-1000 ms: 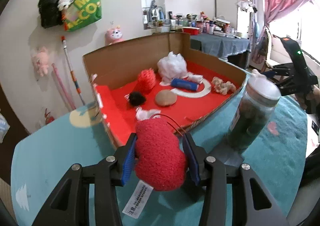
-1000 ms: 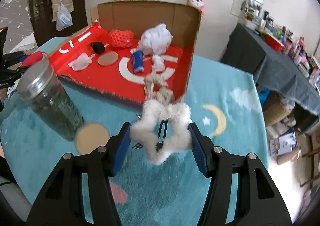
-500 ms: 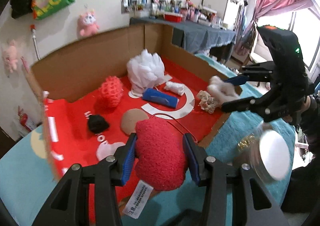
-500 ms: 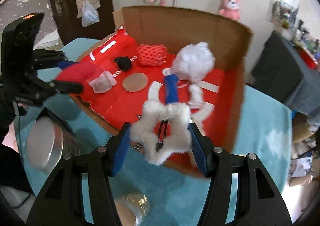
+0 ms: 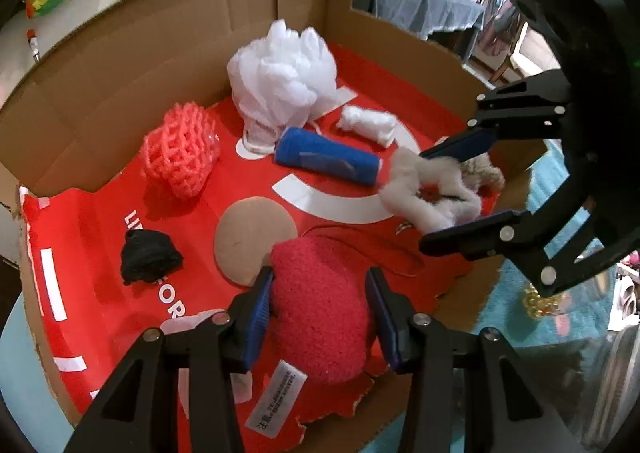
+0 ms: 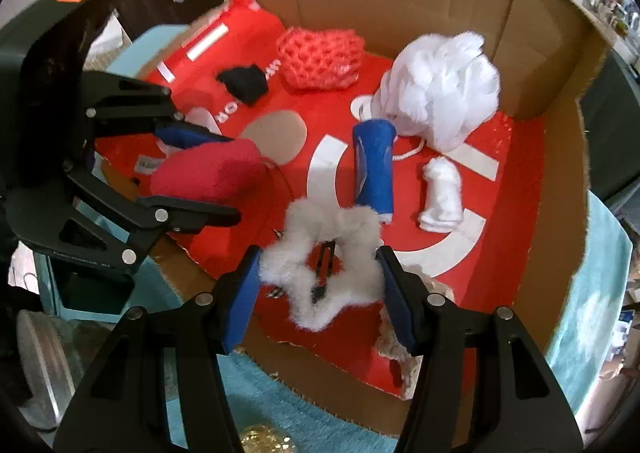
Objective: Organize soft objects
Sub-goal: 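Carry the red sponge and white star scrunchie over the red box, then lower both items into the box and open both tools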
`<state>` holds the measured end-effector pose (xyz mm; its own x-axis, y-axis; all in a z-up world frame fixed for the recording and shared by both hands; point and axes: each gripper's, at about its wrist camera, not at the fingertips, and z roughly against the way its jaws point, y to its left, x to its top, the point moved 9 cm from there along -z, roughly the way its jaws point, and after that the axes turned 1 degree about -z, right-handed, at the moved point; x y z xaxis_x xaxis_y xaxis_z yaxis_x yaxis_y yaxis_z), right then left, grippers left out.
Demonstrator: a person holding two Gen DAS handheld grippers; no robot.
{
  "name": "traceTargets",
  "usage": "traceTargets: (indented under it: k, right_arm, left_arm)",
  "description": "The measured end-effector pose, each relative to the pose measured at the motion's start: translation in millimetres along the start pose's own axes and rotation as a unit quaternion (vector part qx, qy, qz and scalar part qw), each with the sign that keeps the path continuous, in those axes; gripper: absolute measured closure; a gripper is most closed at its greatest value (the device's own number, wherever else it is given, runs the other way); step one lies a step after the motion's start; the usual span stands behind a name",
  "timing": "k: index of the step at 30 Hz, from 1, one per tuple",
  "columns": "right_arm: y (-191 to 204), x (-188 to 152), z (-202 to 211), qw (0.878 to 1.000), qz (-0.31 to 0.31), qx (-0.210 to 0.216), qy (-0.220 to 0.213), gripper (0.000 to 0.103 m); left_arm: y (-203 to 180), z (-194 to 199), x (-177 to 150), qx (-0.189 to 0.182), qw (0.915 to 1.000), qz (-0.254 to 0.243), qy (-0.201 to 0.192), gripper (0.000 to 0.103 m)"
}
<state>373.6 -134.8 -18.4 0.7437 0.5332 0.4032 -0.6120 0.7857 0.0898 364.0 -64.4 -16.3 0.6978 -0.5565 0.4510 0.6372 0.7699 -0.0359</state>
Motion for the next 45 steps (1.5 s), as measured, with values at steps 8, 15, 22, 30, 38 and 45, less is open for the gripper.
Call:
traceTargets:
  k: [8,15,22,30,38,45]
  right_arm:
    - [-2.4,-1.0,-13.2,1.000,-0.002,-0.010,0.016,0.047]
    - [-3.7,-0.2,-15.8,1.000,-0.005,-0.013,0.021,0.047]
    - [2.0,0.3,-19.9,0.999,0.001,-0.022,0.024,0.045]
    - [-3.5,2.5,-0.4,0.999,-0.041,-0.035,0.004,0.042]
    - [-8.6,-3.8,28.1,0.992,-0.108,-0.069,-0.015,0.032]
    - [-19.2,-22.7,38.8,0.980,-0.179,-0.083,-0.015,0.029]
  left_arm:
    - [-0.6,-2.8,-6.8,0.004,1.0000,0.002,0.002,0.054]
    - [1.3,-3.3,-1.6,0.004,1.0000,0.007,0.002,0.052]
    - [3.1,2.4,-2.7,0.012,0.9998,0.012,-0.005,0.041]
    - [12.3,35.5,-3.0,0.019,0.9971,0.064,-0.037,0.024]
    - [17.6,60.8,-14.9,0.054,0.9866,0.145,-0.053,0.007]
    - [23.4,67.8,-35.9,0.077,0.9729,0.213,-0.046,0.007]
